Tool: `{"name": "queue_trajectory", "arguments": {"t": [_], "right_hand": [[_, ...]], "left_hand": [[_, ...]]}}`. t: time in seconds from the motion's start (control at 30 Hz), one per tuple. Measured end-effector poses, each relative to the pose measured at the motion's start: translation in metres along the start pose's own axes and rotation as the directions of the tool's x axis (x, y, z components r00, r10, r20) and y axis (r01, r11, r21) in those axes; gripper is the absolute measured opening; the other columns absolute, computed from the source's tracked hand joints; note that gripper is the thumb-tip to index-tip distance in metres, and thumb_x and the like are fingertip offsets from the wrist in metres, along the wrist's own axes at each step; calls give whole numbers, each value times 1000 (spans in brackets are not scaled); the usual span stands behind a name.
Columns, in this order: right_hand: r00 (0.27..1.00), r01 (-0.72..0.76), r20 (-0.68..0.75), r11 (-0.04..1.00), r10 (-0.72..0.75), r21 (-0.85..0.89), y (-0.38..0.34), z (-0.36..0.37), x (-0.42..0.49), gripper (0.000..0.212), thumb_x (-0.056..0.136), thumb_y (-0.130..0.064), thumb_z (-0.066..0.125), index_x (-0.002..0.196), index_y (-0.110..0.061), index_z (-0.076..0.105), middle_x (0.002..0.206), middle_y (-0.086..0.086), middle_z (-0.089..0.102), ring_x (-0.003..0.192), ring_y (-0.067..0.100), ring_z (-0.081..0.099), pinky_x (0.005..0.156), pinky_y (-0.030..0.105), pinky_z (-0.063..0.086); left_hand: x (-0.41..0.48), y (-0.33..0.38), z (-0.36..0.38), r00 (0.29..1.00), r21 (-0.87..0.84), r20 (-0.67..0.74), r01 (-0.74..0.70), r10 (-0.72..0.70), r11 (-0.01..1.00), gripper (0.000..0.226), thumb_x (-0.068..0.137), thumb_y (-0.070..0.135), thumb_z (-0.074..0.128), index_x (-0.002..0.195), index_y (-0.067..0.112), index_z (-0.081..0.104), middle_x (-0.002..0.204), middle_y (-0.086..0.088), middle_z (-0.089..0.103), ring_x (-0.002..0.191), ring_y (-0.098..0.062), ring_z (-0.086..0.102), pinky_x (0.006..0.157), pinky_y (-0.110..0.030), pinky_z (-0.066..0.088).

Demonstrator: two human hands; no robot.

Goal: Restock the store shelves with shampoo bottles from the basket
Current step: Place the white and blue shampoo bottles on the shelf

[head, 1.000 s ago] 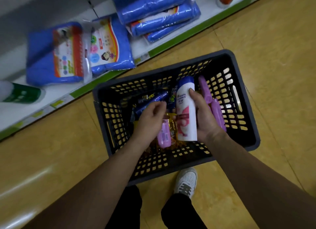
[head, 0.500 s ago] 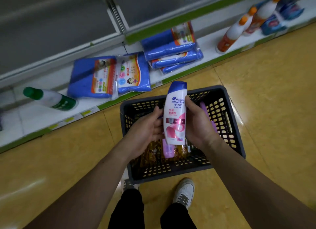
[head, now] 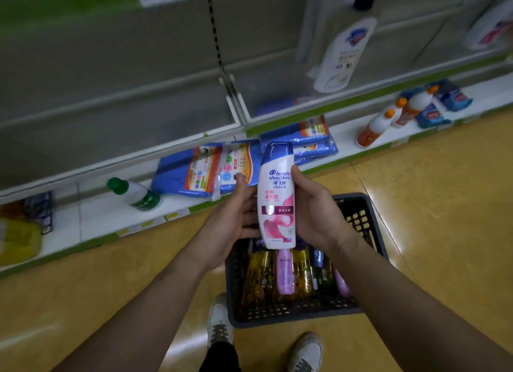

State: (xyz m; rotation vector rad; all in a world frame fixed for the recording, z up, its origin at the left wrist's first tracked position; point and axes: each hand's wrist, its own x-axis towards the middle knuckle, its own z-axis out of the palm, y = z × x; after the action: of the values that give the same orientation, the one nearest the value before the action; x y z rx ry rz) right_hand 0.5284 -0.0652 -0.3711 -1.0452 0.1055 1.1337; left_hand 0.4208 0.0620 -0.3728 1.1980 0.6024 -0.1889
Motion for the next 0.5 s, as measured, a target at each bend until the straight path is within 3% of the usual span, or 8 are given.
{"name": "queue_trajectory", "arguments": {"t": [0.13, 0.3, 0.43, 0.5], "right_hand": [[996, 37, 83, 999, -37, -4, -34, 50, 4, 45, 99, -43, 42, 119, -11, 67, 112, 12, 74, 99, 25, 72, 85, 39, 58], [975, 119, 193, 992, -109, -38, -78, 118, 7, 48, 101, -42, 39, 124, -7, 64, 112, 17, 73, 97, 28, 73, 80, 40, 61], [932, 220, 306, 974, -192, -59, -102, 184, 9, 56, 96, -40, 45, 135, -1, 55, 124, 25, 66, 107, 35, 67, 85, 44, 59], [917, 263, 332, 961, -220, -90, -109, 217, 13, 59, 95, -42, 47, 136, 0, 54, 127, 28, 63, 115, 40, 63, 93, 48, 56]], "left_hand": [[-19, 55, -20, 994, 19, -87, -69, 70, 997, 77, 82, 74, 32, 135, 25, 58, 120, 0, 72, 107, -21, 71, 91, -46, 56], [-55, 127, -55, 933, 102, -248, -244, 263, 964, 59, 86, 61, 44, 118, 17, 68, 109, -3, 75, 98, -23, 72, 77, -35, 56], [-82, 181, -74, 893, 171, -218, -362, 394, 916, 41, 77, 33, 69, 115, 17, 64, 103, 2, 76, 90, -15, 72, 76, -34, 60], [-90, 203, -81, 874, 191, -209, -403, 439, 895, 41, 79, 15, 75, 117, 16, 61, 104, 3, 77, 90, -11, 73, 72, -25, 58]]}}
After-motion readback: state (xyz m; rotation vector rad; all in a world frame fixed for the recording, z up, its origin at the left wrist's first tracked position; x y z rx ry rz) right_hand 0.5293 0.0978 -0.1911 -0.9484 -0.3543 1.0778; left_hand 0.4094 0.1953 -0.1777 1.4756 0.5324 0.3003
